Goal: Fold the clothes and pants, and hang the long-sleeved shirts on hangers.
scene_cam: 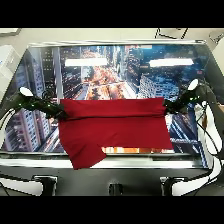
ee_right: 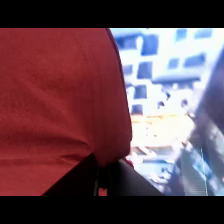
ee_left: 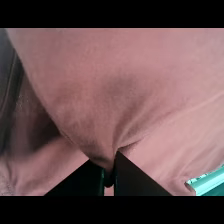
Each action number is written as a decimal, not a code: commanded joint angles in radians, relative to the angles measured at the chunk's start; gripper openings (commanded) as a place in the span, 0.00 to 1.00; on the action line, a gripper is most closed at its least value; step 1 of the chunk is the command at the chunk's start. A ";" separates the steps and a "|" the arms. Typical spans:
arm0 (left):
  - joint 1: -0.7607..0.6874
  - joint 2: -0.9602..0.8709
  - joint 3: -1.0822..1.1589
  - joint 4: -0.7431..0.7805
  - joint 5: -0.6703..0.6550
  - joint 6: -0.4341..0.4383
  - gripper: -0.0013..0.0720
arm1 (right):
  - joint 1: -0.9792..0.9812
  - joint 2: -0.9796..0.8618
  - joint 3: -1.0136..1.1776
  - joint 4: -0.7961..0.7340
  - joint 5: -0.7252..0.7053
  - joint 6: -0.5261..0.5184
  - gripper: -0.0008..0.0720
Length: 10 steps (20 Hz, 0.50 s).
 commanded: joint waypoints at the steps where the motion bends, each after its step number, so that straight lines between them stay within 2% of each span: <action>1: 0.000 -0.002 -0.002 0.035 -0.018 -0.027 0.06 | 0.000 -0.001 0.000 -0.003 0.024 0.005 0.07; 2: 0.000 -0.004 -0.002 0.036 -0.016 -0.027 0.12 | -0.001 -0.001 0.000 -0.001 0.024 0.005 0.14; 3: 0.002 -0.003 0.000 0.037 -0.018 -0.027 0.38 | -0.001 0.001 0.001 0.009 0.026 0.005 0.37; 4: 0.011 -0.002 0.011 0.037 -0.045 -0.027 0.68 | -0.010 0.006 0.012 0.023 0.068 -0.017 0.67; 5: 0.030 0.001 0.029 0.042 -0.106 -0.027 0.73 | -0.030 0.020 0.033 0.024 0.127 -0.062 0.70; 7: 0.086 0.018 0.051 0.098 -0.232 -0.032 0.73 | -0.113 0.062 0.050 0.022 0.230 -0.054 0.80; 8: 0.116 0.044 0.036 0.121 -0.272 -0.035 0.73 | -0.160 0.084 0.047 0.033 0.278 -0.037 0.80; 10: 0.154 0.130 -0.066 0.127 -0.255 -0.029 0.73 | -0.213 0.135 -0.001 0.029 0.319 -0.037 0.80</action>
